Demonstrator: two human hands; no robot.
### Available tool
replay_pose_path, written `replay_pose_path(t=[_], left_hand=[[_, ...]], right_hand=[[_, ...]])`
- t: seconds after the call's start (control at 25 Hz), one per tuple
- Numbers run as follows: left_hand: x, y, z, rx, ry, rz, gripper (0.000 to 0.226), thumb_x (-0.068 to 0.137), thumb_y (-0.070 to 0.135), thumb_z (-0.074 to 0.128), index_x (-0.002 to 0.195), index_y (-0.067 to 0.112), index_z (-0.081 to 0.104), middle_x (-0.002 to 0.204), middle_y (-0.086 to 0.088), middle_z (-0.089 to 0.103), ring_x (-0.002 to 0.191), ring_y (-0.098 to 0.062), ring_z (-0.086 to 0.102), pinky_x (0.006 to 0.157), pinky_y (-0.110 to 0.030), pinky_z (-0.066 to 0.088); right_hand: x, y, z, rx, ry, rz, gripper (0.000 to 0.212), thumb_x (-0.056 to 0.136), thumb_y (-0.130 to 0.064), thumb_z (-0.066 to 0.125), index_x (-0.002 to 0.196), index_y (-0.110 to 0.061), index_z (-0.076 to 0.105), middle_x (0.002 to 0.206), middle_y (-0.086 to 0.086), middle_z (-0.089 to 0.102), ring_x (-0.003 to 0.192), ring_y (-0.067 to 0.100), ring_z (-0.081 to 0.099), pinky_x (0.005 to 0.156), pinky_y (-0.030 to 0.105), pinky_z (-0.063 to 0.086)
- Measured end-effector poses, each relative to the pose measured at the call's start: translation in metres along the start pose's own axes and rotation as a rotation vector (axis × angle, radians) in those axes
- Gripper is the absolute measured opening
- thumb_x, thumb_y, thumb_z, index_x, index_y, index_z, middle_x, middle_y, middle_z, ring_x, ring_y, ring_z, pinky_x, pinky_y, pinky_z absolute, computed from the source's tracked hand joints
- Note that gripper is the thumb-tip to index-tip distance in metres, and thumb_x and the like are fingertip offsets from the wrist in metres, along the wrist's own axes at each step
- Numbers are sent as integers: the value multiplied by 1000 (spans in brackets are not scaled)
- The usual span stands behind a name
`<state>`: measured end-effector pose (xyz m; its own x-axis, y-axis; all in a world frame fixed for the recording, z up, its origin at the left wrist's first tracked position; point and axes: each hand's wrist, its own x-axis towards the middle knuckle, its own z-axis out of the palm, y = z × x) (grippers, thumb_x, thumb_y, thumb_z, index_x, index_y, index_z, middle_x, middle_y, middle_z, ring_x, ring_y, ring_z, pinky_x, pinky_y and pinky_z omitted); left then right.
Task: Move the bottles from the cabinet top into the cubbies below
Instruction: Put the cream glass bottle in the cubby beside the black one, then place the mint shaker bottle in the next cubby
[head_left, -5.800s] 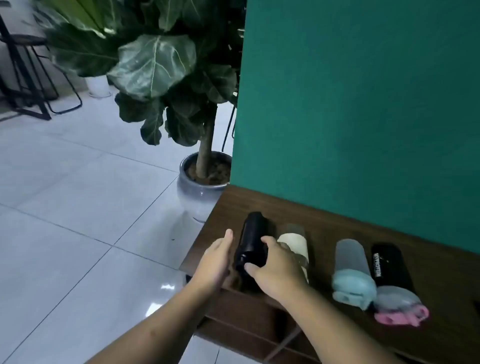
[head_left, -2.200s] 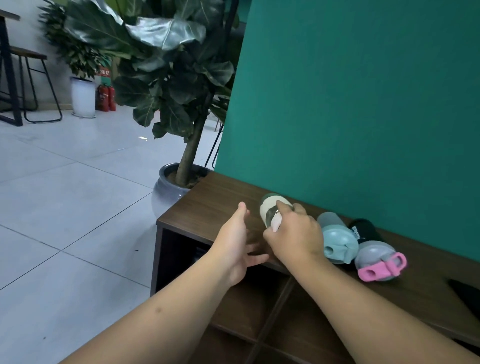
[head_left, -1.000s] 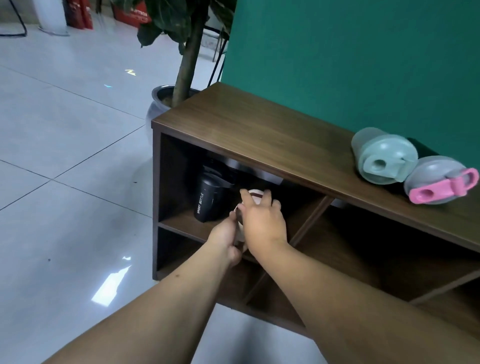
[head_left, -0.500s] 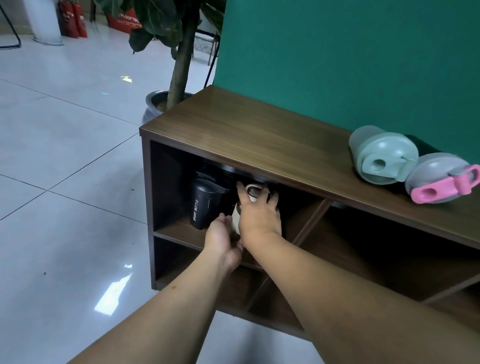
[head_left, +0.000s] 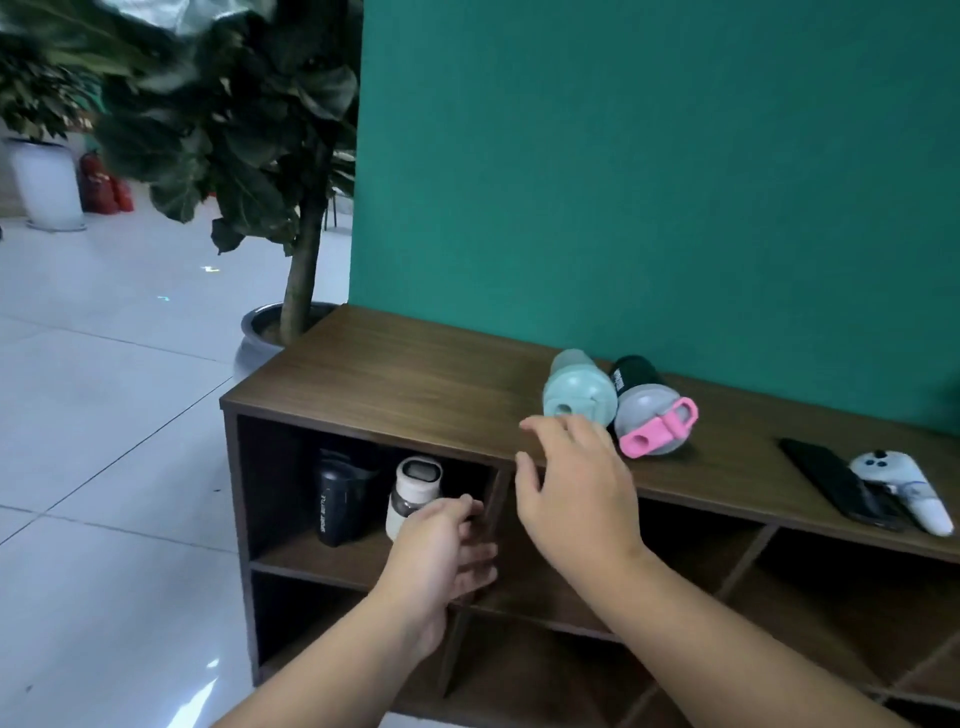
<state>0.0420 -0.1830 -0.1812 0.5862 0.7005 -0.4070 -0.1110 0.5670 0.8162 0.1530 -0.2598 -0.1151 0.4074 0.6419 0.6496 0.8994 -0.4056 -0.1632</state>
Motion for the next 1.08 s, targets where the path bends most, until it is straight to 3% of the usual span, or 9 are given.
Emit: replay_pose_path(t=[0.08,0.16,0.32,0.44,0.56,0.68,0.8,0.96,1.08], left_hand=[[-18,17,29,44,-27,24,21,108,25,59,118,12,71,118,-13,75,107,-33,75,83,-47,66],[-25,30,52,50,-41,27,18,108,21,59,114,10,71,118,-15,72,107,-35,73,91,-52,64],[-12,40,71,43,-63,10,17,108,21,59,114,11,70,127,-20,71,113,-37,71,93,-55,64],[4,42,73,41,-49,8,15,107,22,60,114,14,71,126,-18,72,111,-34,72,90,-52,66],[12,39,73,44,-40,-12,14,107,21,60,112,13,72,124,-18,73,110,-35,73,89,-52,66],[8,36,73,23,-25,-37,15,107,20,60,112,11,71,126,-20,72,112,-37,73,91,-53,65],[-9,37,66,-40,-25,-34,16,107,24,61,117,14,69,131,-20,69,112,-36,72,91,-53,65],[-34,31,55,-275,-80,-49,50,102,48,65,142,19,59,140,-20,60,116,-42,71,79,-52,67],[-48,4,56,-368,-180,-154,75,86,64,75,147,22,61,147,-26,58,120,-47,70,69,-47,66]], right_hand=[[33,17,-18,-101,-143,107,63,101,-26,81,160,-19,61,155,16,58,146,38,54,118,49,54],[61,30,-19,-260,-318,170,83,106,-33,76,177,-26,33,177,20,31,166,40,27,138,51,34],[88,47,5,-473,-490,188,99,102,-36,80,181,-35,20,184,26,19,173,49,15,145,63,9],[99,55,22,-532,-482,148,88,102,-51,78,173,-34,31,169,22,43,162,46,39,143,67,12],[99,55,30,-510,-439,97,80,102,-47,79,168,-30,36,155,21,51,149,42,51,139,60,29],[92,46,20,-422,-393,89,76,102,-41,79,165,-29,38,149,19,49,139,38,51,121,49,46],[70,24,-11,-254,-325,91,79,100,-42,81,167,-33,39,156,17,43,144,37,45,122,47,46],[16,1,-84,2,-168,56,83,84,-42,96,158,-33,58,147,14,54,136,36,52,112,49,54],[-32,0,-123,71,-391,101,85,87,-54,91,160,-48,47,148,-3,48,142,22,46,119,37,47]])
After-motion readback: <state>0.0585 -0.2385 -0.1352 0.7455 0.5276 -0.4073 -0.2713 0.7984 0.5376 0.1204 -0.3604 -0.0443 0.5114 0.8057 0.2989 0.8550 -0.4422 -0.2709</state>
